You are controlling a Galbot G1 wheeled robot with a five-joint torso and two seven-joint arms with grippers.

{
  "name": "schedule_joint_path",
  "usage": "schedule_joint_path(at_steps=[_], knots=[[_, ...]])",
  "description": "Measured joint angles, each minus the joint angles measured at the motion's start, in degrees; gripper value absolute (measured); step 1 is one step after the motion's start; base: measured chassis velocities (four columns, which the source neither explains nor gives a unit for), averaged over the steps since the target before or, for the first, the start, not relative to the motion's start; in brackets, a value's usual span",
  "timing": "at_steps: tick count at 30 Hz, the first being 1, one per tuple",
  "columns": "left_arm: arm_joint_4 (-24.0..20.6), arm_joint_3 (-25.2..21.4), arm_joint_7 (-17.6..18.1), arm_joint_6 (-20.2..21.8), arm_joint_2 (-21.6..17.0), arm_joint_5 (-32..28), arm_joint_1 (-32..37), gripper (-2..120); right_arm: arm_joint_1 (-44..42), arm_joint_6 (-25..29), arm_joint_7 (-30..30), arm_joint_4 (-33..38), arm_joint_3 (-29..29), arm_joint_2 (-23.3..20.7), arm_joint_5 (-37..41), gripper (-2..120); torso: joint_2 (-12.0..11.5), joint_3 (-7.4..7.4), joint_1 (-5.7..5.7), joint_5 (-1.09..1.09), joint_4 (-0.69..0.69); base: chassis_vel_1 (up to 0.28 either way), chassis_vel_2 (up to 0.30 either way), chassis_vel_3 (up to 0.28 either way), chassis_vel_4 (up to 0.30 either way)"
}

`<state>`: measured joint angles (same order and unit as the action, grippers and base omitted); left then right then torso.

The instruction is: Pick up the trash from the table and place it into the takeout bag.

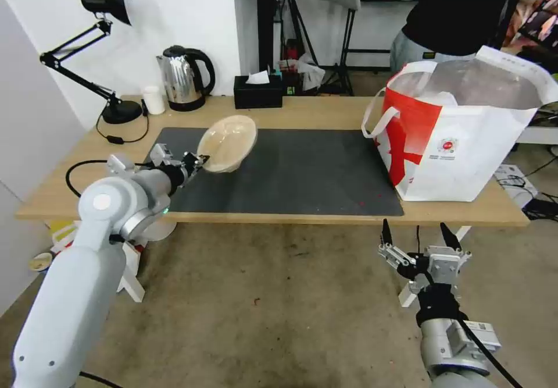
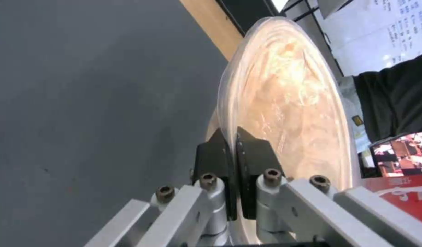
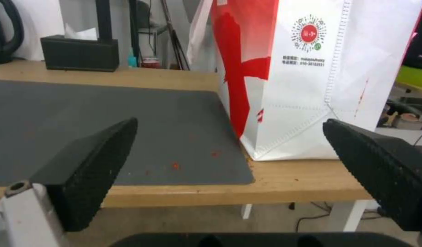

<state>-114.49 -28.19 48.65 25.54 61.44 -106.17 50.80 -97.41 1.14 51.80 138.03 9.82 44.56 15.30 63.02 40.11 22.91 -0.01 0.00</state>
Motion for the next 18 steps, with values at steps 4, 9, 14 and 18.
schedule_joint_path(at_steps=[4,9,14,18], knots=[[-2.09,-0.61,-3.45,-0.99,-1.94,0.02,0.36,0,0.0,0.0,0.0,0.0,0.0,0.0,0.0,100,0.0,0.0,0.0,0.0,0.0,0.0,0.0,0.0,0.0],[-5.19,-1.09,-11.2,-3.06,-8.01,-0.11,-1.76,0,0.0,0.0,0.0,0.0,0.0,0.0,0.0,100,0.0,0.0,0.0,0.01,0.0,0.0,0.0,0.0,0.0],[-5.39,-0.13,-18.03,-4.56,-12.71,-0.44,-5.54,0,0.0,0.0,0.0,0.0,0.0,0.0,0.0,100,0.0,0.0,0.0,0.01,0.0,0.0,0.0,0.0,0.0],[-4.27,1.55,-23.32,-6.04,-15.84,-0.43,-9.51,0,0.0,0.0,0.0,0.0,0.0,0.0,0.0,100,0.0,0.0,0.0,0.0,-0.01,0.0,0.0,0.0,0.0]])
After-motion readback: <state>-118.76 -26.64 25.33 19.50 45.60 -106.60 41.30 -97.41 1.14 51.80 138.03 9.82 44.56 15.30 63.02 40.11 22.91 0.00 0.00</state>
